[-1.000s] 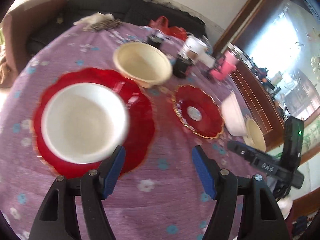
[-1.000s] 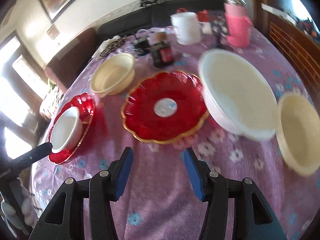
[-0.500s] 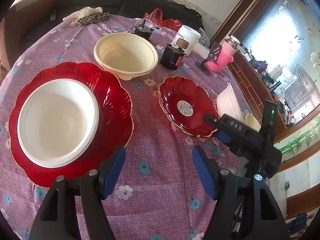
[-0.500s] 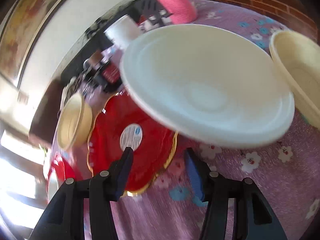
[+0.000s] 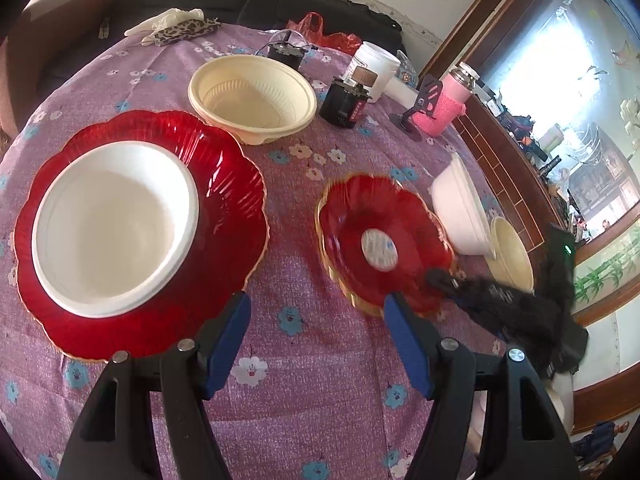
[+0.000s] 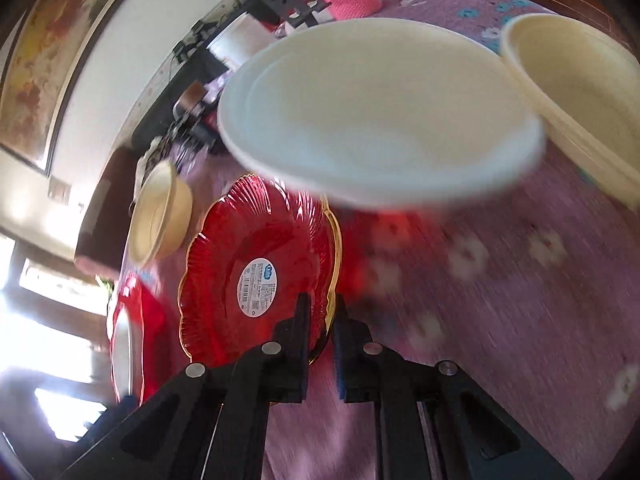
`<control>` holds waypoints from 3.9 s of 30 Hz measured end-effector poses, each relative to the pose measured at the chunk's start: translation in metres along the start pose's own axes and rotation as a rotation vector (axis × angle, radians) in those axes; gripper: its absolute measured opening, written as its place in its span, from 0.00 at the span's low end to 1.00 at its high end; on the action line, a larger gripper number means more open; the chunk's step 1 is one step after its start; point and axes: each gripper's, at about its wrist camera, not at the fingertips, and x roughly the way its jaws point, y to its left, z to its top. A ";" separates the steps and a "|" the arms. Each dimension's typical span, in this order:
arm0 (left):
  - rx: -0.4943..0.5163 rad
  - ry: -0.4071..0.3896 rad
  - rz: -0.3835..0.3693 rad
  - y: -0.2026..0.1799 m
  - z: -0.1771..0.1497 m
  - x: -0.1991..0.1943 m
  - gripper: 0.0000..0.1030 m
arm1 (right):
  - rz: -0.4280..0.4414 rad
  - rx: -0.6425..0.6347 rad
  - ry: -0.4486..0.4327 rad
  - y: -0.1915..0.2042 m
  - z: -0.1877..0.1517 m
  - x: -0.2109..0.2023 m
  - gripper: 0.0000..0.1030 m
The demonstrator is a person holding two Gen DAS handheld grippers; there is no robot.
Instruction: Organize plates and bowls
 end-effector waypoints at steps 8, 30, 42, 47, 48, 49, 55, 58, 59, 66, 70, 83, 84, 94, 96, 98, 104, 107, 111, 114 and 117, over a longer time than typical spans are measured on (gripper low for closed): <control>0.047 0.071 0.008 -0.020 -0.014 0.029 0.66 | -0.002 -0.044 0.082 -0.038 -0.034 -0.033 0.09; 0.261 0.098 0.129 -0.099 -0.042 0.084 0.48 | -0.117 -0.206 -0.036 -0.035 -0.042 -0.054 0.13; 0.267 0.050 0.205 -0.103 -0.051 0.083 0.27 | -0.119 -0.160 -0.052 -0.042 -0.044 -0.050 0.23; 0.213 0.052 0.158 -0.095 -0.054 0.076 0.21 | -0.127 -0.141 -0.080 -0.046 -0.047 -0.055 0.22; 0.201 0.052 0.149 -0.093 -0.054 0.074 0.20 | -0.123 -0.139 -0.088 -0.046 -0.048 -0.057 0.21; 0.196 0.051 0.145 -0.093 -0.054 0.073 0.19 | -0.120 -0.141 -0.100 -0.045 -0.050 -0.059 0.19; 0.188 0.017 0.128 -0.093 -0.058 0.055 0.19 | -0.123 -0.180 -0.165 -0.034 -0.056 -0.076 0.15; 0.180 -0.005 0.122 -0.091 -0.058 0.046 0.19 | -0.112 -0.190 -0.191 -0.028 -0.058 -0.084 0.15; 0.175 -0.012 0.118 -0.091 -0.058 0.042 0.19 | -0.103 -0.192 -0.198 -0.026 -0.059 -0.087 0.15; 0.157 -0.099 0.121 -0.085 -0.052 0.009 0.19 | -0.074 -0.249 -0.259 0.004 -0.063 -0.105 0.15; 0.125 -0.160 0.121 -0.073 -0.046 -0.014 0.19 | -0.057 -0.293 -0.281 0.027 -0.065 -0.109 0.15; -0.043 -0.300 0.174 0.005 -0.024 -0.070 0.19 | -0.007 -0.434 -0.250 0.119 -0.073 -0.073 0.15; -0.060 -0.306 0.180 0.014 -0.023 -0.072 0.19 | 0.001 -0.446 -0.244 0.127 -0.073 -0.068 0.15; -0.230 -0.319 0.239 0.096 -0.007 -0.077 0.19 | 0.033 -0.551 -0.187 0.199 -0.072 -0.008 0.16; -0.254 -0.315 0.252 0.109 -0.001 -0.074 0.19 | 0.030 -0.562 -0.172 0.209 -0.070 0.005 0.16; -0.267 -0.313 0.265 0.117 0.002 -0.071 0.19 | 0.024 -0.570 -0.156 0.218 -0.066 0.018 0.16; -0.304 -0.279 0.292 0.144 0.016 -0.050 0.19 | 0.001 -0.574 -0.110 0.230 -0.055 0.054 0.16; -0.303 -0.282 0.311 0.152 0.021 -0.045 0.19 | -0.003 -0.574 -0.087 0.233 -0.051 0.068 0.16; -0.320 -0.268 0.290 0.162 0.024 -0.041 0.19 | -0.022 -0.580 -0.072 0.236 -0.051 0.082 0.16; -0.308 -0.272 0.283 0.160 0.027 -0.041 0.24 | -0.025 -0.575 -0.069 0.234 -0.047 0.087 0.16; -0.311 -0.284 0.254 0.157 0.027 -0.046 0.36 | -0.013 -0.568 -0.055 0.234 -0.046 0.091 0.17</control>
